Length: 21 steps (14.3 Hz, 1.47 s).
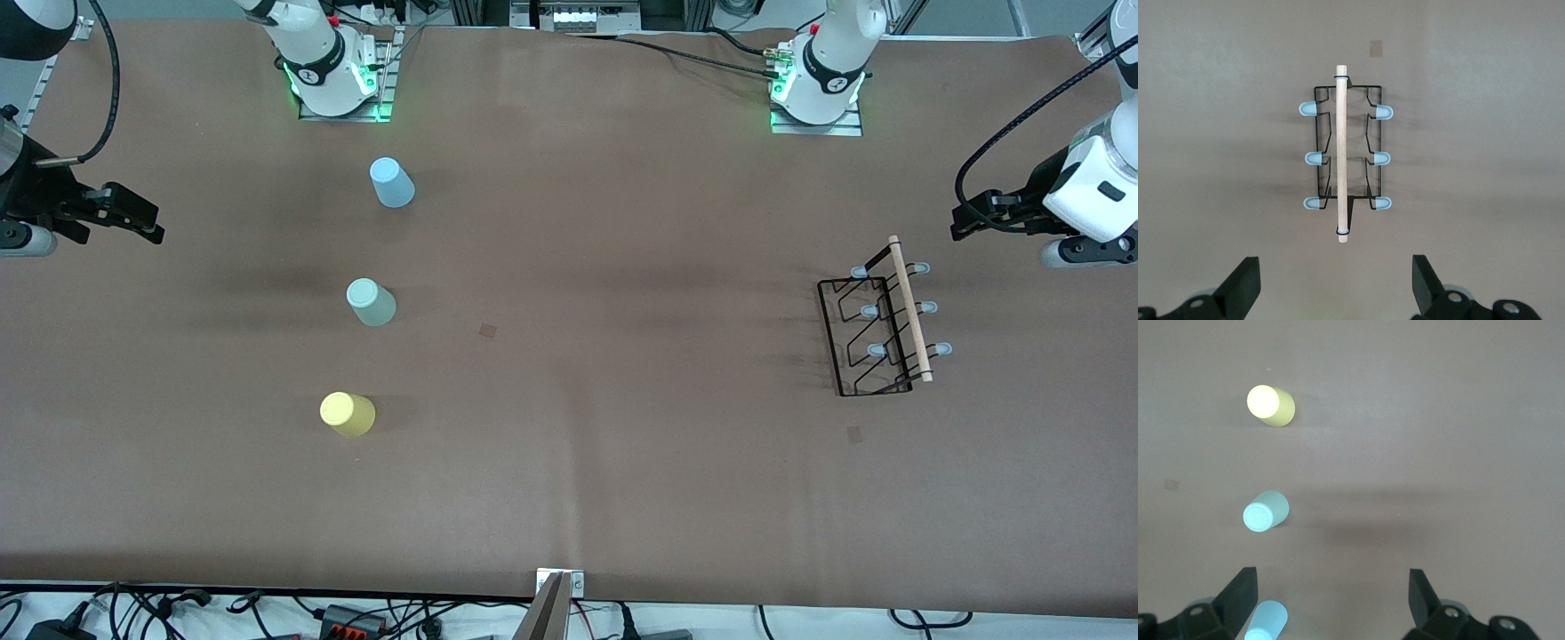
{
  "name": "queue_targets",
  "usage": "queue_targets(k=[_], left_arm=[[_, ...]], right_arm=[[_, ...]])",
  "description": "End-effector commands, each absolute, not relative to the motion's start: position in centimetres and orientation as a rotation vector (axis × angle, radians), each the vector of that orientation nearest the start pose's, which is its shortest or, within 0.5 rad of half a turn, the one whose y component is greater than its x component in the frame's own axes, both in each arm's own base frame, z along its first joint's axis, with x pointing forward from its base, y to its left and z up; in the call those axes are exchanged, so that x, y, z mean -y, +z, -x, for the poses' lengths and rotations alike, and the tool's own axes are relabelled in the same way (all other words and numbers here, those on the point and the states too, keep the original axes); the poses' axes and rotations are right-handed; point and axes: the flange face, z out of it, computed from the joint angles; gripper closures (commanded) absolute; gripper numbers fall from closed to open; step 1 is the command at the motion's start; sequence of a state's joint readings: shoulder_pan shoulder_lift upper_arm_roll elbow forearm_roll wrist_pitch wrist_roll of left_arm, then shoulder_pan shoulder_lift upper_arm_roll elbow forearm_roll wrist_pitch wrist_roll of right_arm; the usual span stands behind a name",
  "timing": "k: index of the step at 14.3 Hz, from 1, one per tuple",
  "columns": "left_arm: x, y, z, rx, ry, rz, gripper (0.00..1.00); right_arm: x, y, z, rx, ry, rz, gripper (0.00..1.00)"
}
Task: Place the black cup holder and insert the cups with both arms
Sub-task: 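Reach the left gripper to the rack handle while the right gripper approaches cups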
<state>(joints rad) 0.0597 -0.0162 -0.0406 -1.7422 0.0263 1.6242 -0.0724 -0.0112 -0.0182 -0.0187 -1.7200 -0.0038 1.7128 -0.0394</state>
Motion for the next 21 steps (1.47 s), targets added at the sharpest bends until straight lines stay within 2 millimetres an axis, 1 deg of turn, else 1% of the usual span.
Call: queue_targets(k=[1,4,6,9,11,12,14,15,16,17,18,19,21], left_arm=[[-1.6,56.3,-54.3,0.151,0.162,3.115,0.00],[-1.8,56.0,-54.4,0.153,0.174,3.115,0.00],[-1.9,56.1,-54.5,0.158,0.162,3.116,0.00],[-1.9,55.6,-54.6,0.153,0.174,3.115,0.00],[-1.8,54.5,-55.0,0.136,0.210,3.113,0.00],[-1.4,54.3,-55.1,0.127,0.217,3.114,0.00],[-1.3,52.2,-55.8,0.102,0.265,3.113,0.00],[-1.4,50.7,-56.4,0.101,0.249,3.115,0.00],[-1.4,48.6,-56.7,0.095,0.230,3.113,0.00],[-1.5,46.4,-56.7,0.093,0.201,3.116,0.00],[-1.5,44.2,-56.4,0.086,0.156,3.118,0.00],[-1.5,42.5,-55.9,0.084,0.146,3.119,0.00],[-1.5,40.2,-55.5,0.082,0.105,3.122,0.00]], right_arm=[[1.7,58.5,-54.7,0.023,-0.021,3.149,0.00],[1.7,58.5,-54.7,0.023,-0.019,3.149,0.00],[1.7,58.5,-54.8,0.023,-0.024,3.149,0.00],[1.6,57.6,-55.2,0.029,0.005,3.155,0.00],[1.6,57.6,-55.2,0.029,0.006,3.153,0.00],[1.6,57.6,-55.2,0.029,0.006,3.155,0.00],[1.6,57.5,-55.2,0.029,0.003,3.155,0.00],[1.4,57.4,-55.3,0.034,0.008,3.155,0.00],[1.2,57.1,-55.4,0.037,0.013,3.155,0.00],[0.8,56.2,-55.8,0.047,0.044,3.154,0.00],[-0.4,55.6,-55.9,0.065,0.063,3.151,0.00],[-0.8,54.8,-56.1,0.067,0.082,3.147,0.00],[-1.7,53.2,-56.8,0.091,0.111,3.144,0.00]])
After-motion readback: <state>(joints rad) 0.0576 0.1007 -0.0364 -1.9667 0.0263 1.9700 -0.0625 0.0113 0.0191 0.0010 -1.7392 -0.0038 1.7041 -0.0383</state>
